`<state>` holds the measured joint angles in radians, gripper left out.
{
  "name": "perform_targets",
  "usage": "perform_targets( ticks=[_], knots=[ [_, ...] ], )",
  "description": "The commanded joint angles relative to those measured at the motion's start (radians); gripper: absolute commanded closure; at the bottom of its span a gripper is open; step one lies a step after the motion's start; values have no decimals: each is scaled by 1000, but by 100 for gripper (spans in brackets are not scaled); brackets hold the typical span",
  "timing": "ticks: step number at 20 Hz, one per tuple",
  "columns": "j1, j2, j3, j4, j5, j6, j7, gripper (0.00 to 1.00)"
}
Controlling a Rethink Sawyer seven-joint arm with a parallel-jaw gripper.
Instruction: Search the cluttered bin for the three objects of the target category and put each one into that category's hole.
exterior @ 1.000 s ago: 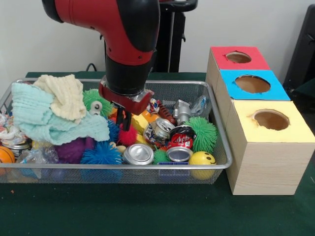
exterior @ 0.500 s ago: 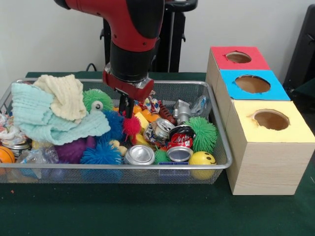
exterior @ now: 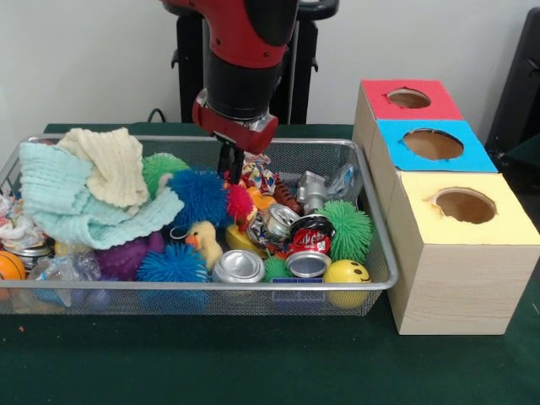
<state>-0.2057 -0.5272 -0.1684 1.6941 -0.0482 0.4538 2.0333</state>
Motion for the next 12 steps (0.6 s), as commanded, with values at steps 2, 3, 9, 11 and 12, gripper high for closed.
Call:
perform_targets(
  ticks=[2,3,9,11,12],
  knots=[
    [30,-18,22,81,67,8,213,100],
    [34,-17,18,77,69,12,211,100],
    [34,-6,17,75,79,-6,204,100],
    [32,-4,18,78,83,-13,200,100],
    [32,-2,17,77,84,-15,198,100]
  ],
)
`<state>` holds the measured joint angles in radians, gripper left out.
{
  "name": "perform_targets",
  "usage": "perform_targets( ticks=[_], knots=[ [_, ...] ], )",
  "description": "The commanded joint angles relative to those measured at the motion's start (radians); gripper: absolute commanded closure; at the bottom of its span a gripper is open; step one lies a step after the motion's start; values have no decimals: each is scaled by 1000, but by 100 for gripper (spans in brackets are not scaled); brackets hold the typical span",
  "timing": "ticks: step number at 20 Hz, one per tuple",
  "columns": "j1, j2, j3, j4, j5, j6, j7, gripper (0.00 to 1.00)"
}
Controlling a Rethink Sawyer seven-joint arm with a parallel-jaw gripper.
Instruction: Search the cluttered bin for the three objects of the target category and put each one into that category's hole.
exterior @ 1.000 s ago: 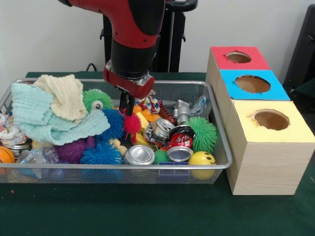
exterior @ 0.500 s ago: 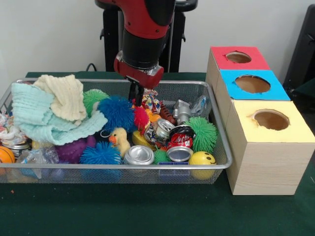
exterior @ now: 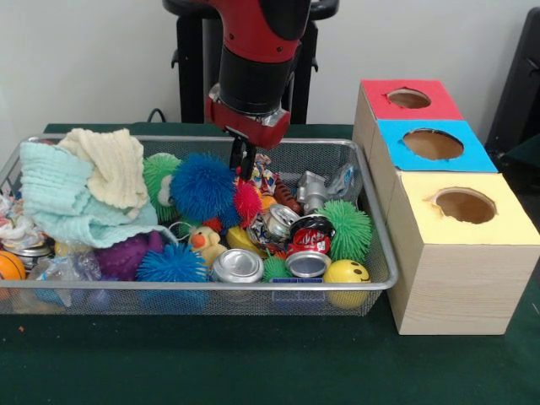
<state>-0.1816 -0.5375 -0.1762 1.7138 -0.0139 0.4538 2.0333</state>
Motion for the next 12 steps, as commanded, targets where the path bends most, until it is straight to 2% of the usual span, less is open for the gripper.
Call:
perform_targets(
  ticks=[1,12],
  knots=[
    [7,11,24,55,50,-17,195,100],
    [-24,39,48,25,69,-6,168,100]
  ],
)
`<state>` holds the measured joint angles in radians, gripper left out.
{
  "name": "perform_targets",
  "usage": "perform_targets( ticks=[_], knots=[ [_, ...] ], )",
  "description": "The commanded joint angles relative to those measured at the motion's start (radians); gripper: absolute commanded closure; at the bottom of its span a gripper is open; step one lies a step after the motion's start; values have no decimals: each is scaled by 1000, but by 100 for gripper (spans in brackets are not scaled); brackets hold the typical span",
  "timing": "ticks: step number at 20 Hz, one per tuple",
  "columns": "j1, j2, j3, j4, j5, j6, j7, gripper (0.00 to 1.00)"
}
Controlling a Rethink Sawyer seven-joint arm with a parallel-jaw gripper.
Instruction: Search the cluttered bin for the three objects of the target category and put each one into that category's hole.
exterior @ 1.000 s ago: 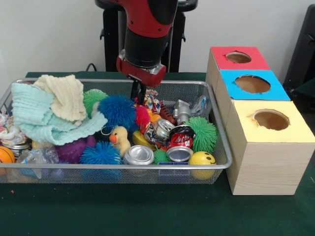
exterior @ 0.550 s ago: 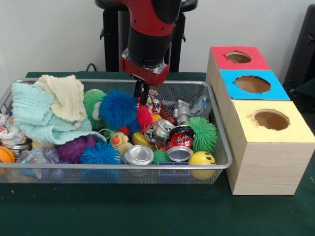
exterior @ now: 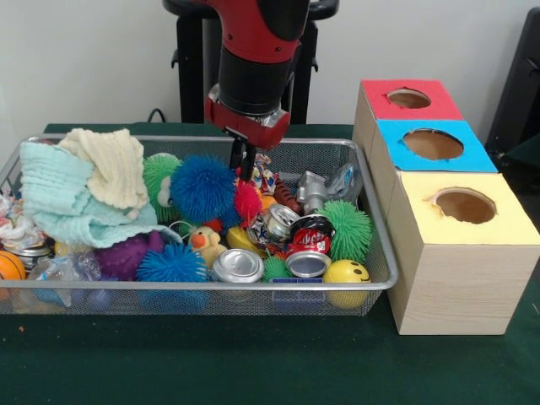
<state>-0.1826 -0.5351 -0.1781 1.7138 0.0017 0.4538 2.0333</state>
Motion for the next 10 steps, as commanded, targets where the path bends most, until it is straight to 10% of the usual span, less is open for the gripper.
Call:
perform_targets(
  ticks=[1,10],
  knots=[
    [-33,45,59,27,52,-26,163,100],
    [-61,70,74,28,37,-65,147,100]
  ],
)
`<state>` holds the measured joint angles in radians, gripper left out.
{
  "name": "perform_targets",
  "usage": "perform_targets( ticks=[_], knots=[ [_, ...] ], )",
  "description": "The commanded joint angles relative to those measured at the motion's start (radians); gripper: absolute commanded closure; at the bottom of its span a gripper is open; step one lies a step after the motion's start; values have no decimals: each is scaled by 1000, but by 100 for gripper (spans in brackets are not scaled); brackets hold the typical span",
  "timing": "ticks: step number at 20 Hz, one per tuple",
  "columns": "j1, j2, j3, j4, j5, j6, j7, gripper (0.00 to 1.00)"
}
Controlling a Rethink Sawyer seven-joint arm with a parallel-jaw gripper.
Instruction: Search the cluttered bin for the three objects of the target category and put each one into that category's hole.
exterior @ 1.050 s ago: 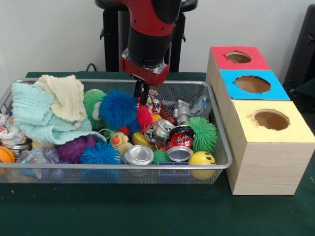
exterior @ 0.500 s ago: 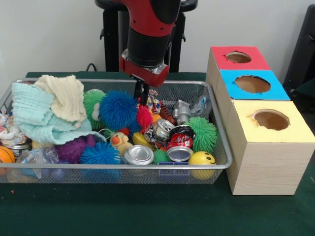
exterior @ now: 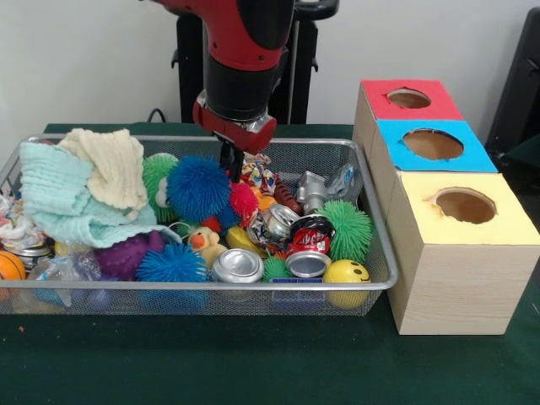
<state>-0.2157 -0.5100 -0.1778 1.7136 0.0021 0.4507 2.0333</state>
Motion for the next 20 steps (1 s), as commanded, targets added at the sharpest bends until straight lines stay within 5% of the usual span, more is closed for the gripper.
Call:
perform_targets(
  ticks=[1,13,14,20],
  knots=[
    [-24,45,70,28,34,-67,150,100],
    [-27,48,64,33,5,-112,126,100],
    [-28,48,64,33,6,-110,123,0],
    [-27,49,62,35,4,-115,123,0]
  ],
)
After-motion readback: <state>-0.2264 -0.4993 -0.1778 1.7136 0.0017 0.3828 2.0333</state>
